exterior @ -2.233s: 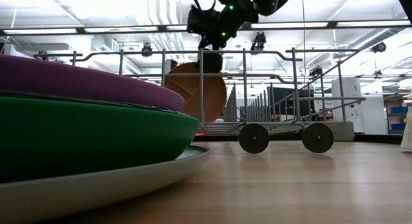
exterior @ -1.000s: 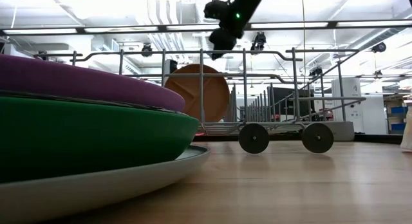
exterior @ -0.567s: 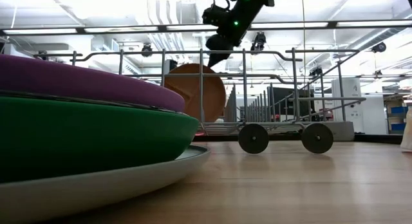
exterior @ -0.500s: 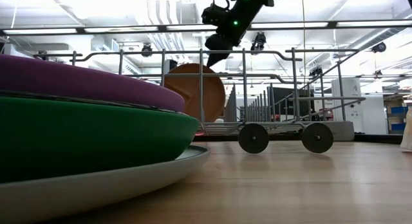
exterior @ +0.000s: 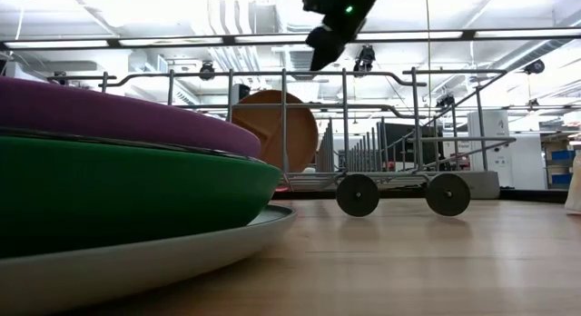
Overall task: Sort dishes
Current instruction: Put the white plate into the dish rack
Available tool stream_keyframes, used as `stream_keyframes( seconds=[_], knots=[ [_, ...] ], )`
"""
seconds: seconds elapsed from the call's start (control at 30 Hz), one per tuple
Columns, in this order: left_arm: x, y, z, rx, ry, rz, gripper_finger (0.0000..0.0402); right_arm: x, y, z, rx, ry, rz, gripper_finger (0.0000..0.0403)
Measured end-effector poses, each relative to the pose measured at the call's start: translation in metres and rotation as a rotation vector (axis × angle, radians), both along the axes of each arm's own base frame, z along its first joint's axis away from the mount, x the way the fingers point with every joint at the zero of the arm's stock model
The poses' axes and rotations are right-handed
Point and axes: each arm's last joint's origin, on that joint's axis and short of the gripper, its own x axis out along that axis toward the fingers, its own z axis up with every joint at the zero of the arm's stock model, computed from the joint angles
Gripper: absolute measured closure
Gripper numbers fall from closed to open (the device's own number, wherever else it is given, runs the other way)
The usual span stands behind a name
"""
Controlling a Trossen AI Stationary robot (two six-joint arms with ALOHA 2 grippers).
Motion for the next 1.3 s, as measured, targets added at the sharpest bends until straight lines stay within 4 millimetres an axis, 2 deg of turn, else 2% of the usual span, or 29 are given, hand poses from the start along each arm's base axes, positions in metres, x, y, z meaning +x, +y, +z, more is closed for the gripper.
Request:
stream_keyframes(
  seconds=[0.13,0.27,0.4,0.5,0.63,0.77,0.9,1.1,1.3],
  knots=[
    [0.003,-0.001,-0.001,-0.048,0.023,0.018,0.0343,-0.026,0.028,0.012,0.204,-0.063,0.026,0.0062],
    [0.008,-0.001,-0.002,-0.171,0.141,0.072,0.0359,-0.047,0.067,0.008,0.396,-0.068,0.116,0.0062],
    [0.020,-0.009,0.002,-0.300,0.180,0.074,0.0377,-0.068,0.111,0.003,0.477,-0.104,0.202,0.0062],
    [0.032,-0.023,0.009,-0.397,0.260,-0.004,0.0388,-0.080,0.143,-0.004,0.541,-0.145,0.267,0.0062],
    [0.046,-0.046,0.013,-0.472,0.330,-0.196,0.0399,-0.091,0.181,-0.016,0.619,-0.202,0.364,0.0063],
    [0.055,-0.063,0.003,-0.449,0.355,-0.261,0.0401,-0.093,0.213,-0.034,0.677,-0.248,0.454,0.0076],
    [0.063,-0.076,-0.021,-0.462,0.389,-0.224,0.0401,-0.089,0.236,-0.051,0.757,-0.321,0.479,0.0091],
    [0.074,-0.098,-0.058,-0.521,0.450,-0.211,0.0401,-0.078,0.250,-0.083,0.919,-0.345,0.360,0.0104],
    [0.079,-0.109,-0.084,-0.557,0.468,-0.164,0.0401,-0.059,0.264,-0.115,0.992,-0.303,0.289,0.0107]
  ],
)
